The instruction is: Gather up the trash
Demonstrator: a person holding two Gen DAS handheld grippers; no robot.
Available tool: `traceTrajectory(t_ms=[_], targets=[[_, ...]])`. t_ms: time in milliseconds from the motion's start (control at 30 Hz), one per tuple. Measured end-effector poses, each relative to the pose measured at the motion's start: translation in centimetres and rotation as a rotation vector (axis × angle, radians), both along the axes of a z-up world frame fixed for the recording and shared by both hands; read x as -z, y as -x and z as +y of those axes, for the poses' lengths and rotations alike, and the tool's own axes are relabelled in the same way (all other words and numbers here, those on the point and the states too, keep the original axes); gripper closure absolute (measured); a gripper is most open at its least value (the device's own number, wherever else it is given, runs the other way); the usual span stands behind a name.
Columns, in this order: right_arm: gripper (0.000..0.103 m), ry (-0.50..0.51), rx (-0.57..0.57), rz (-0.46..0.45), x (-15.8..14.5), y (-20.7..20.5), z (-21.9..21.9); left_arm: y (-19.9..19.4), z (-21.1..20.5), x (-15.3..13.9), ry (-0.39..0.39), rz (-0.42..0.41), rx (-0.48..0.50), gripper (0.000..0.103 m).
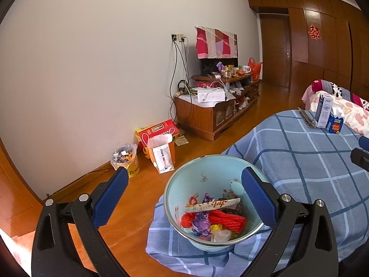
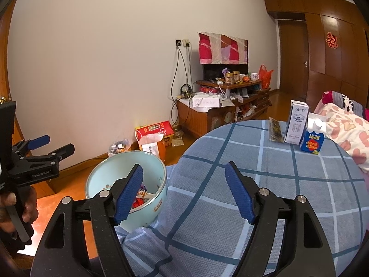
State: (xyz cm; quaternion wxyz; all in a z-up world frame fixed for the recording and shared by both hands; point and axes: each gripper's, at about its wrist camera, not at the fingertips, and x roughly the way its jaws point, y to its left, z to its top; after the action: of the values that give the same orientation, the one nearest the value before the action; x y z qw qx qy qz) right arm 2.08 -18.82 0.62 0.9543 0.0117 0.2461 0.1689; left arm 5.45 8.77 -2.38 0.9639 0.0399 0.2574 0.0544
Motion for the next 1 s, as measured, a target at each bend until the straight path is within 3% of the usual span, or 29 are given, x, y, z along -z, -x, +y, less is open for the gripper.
traceTrajectory(t_ms=[800,1000], targets=[[0.024,0.001,0.029,-0.03,0.1,0.3,-0.5,0.1,-0.6,0.6,-0.012,0.007,0.01,0.007],[0.02,0.022,0.11,-0.001,0.5,-1.1,-3.1,-0.1,-0.5,0.7,0.0,0.025,0.017,0.007]])
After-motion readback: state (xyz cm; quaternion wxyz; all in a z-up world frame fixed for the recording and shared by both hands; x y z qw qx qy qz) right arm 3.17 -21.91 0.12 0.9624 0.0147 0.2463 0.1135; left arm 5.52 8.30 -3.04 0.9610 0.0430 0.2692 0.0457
